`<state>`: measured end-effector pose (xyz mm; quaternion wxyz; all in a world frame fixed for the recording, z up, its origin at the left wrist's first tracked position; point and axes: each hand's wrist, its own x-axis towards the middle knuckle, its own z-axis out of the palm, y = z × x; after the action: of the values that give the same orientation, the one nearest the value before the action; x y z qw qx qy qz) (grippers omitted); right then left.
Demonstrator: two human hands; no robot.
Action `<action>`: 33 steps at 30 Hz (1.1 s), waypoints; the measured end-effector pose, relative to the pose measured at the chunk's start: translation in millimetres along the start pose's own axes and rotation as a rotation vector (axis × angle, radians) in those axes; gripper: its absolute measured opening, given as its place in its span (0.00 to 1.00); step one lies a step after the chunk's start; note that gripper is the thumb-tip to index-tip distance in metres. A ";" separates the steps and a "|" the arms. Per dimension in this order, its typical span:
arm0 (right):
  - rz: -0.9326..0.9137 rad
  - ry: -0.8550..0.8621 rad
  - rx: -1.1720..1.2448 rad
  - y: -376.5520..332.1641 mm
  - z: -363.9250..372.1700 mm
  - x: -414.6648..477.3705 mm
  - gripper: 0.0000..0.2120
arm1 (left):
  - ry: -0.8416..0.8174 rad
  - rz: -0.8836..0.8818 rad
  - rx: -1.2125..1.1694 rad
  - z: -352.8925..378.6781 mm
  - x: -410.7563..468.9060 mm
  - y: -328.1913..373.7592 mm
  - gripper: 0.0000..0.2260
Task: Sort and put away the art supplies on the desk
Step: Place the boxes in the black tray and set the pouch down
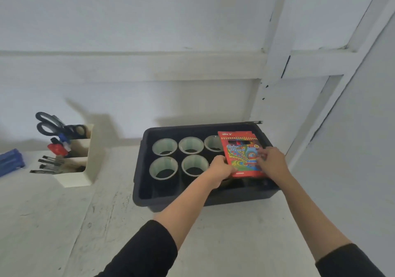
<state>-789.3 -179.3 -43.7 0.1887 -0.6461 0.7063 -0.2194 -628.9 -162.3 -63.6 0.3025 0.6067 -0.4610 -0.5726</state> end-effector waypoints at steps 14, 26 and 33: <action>-0.089 -0.136 -0.114 1.4 21.6 15.2 0.19 | 0.006 0.106 0.422 7.8 15.5 2.6 0.21; -0.601 0.021 0.210 -143.2 95.6 -70.0 0.09 | 0.643 0.483 0.143 -147.5 -98.1 -17.4 0.12; -0.728 -0.291 0.320 -270.1 224.3 -164.8 0.11 | 1.074 0.192 0.127 -314.5 -192.7 -120.8 0.12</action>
<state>-426.3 -48.6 -83.7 0.2947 -0.8400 0.3552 -0.2853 -281.4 9.1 -40.8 0.5089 0.7859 -0.3289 -0.1234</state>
